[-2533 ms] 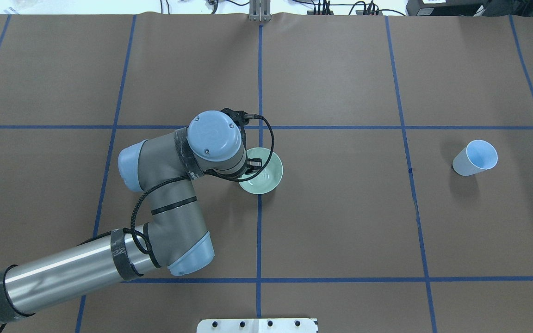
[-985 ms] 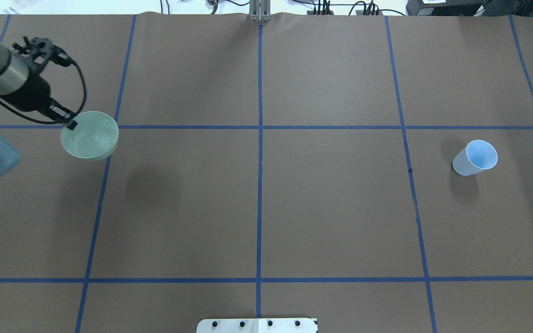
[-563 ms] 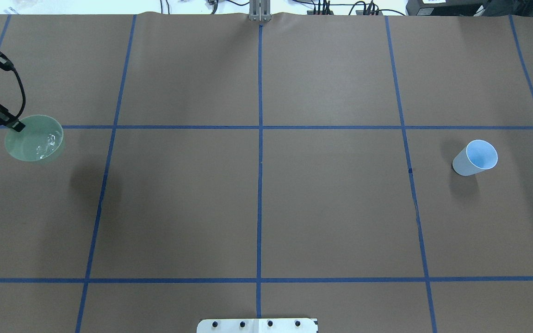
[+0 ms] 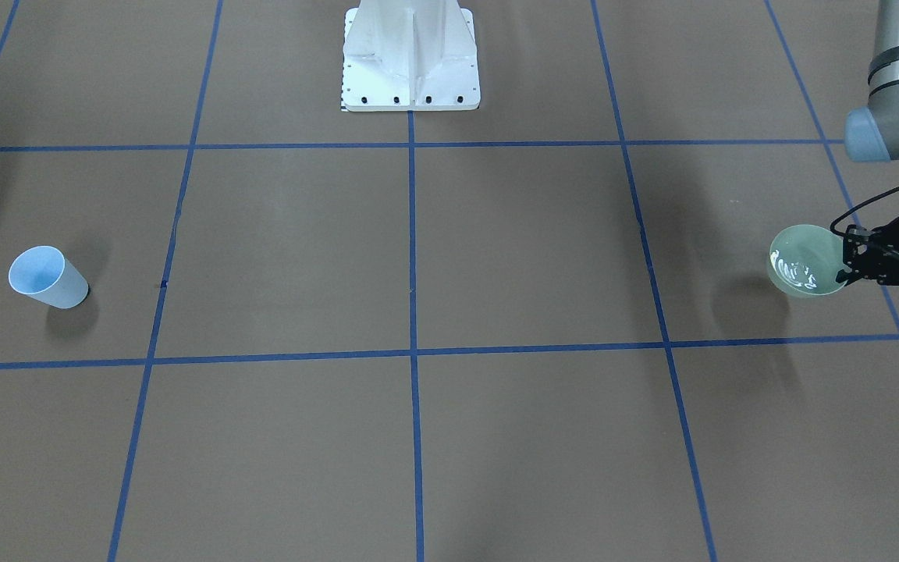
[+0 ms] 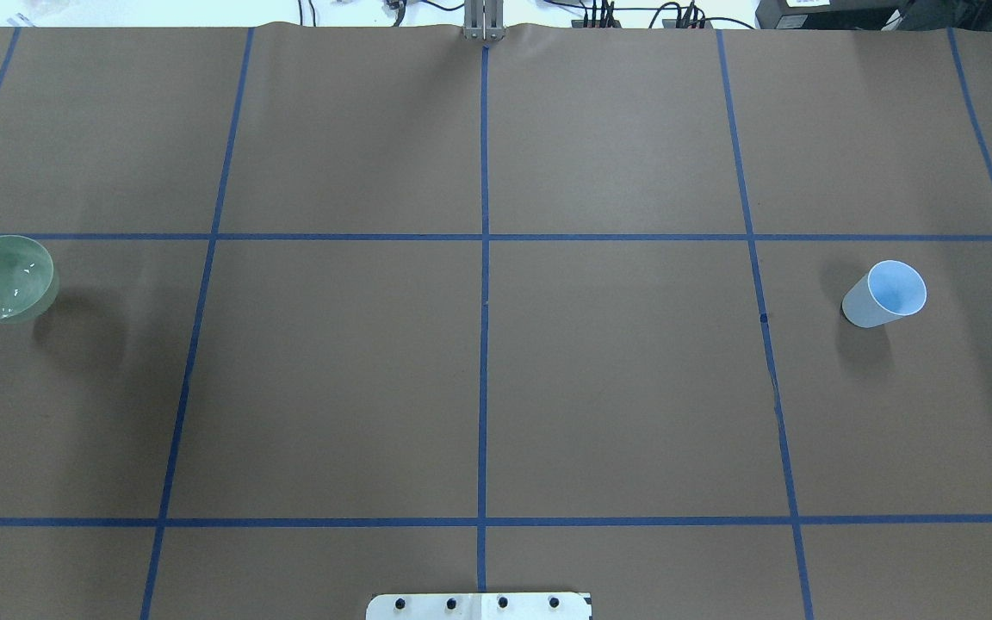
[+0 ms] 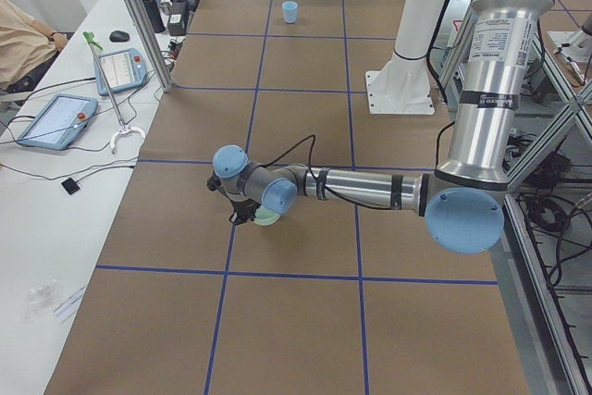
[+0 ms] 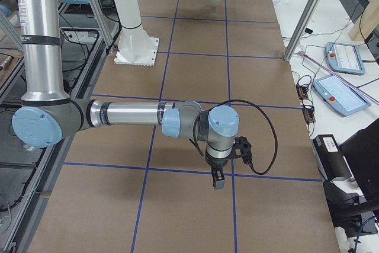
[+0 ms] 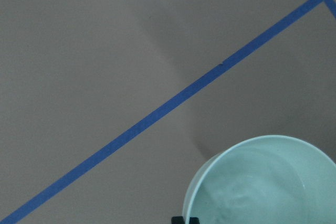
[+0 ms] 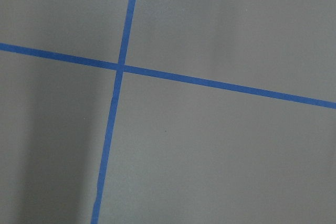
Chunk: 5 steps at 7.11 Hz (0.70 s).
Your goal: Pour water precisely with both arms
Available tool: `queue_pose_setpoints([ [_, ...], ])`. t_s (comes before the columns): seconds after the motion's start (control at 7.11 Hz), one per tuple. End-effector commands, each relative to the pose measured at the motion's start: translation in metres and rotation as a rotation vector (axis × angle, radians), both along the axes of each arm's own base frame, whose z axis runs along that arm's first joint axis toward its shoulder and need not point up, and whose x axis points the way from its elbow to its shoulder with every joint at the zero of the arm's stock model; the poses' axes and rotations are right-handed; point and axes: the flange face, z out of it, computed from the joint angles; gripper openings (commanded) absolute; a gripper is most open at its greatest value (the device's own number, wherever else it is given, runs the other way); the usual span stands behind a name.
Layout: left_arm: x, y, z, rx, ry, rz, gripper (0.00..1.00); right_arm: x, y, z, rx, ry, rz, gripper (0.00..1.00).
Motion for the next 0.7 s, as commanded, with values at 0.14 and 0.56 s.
queue_pose_setpoints([
  [0.14, -0.005, 0.012, 0.017, 0.018, 0.014, 0.000, 1.00, 0.000, 0.000, -0.001, 0.002, 0.000, -0.001, 1.00],
  [0.56, -0.065, -0.013, -0.002, -0.007, 0.047, -0.117, 1.00, 0.000, 0.000, 0.000, 0.001, 0.000, -0.001, 1.00],
])
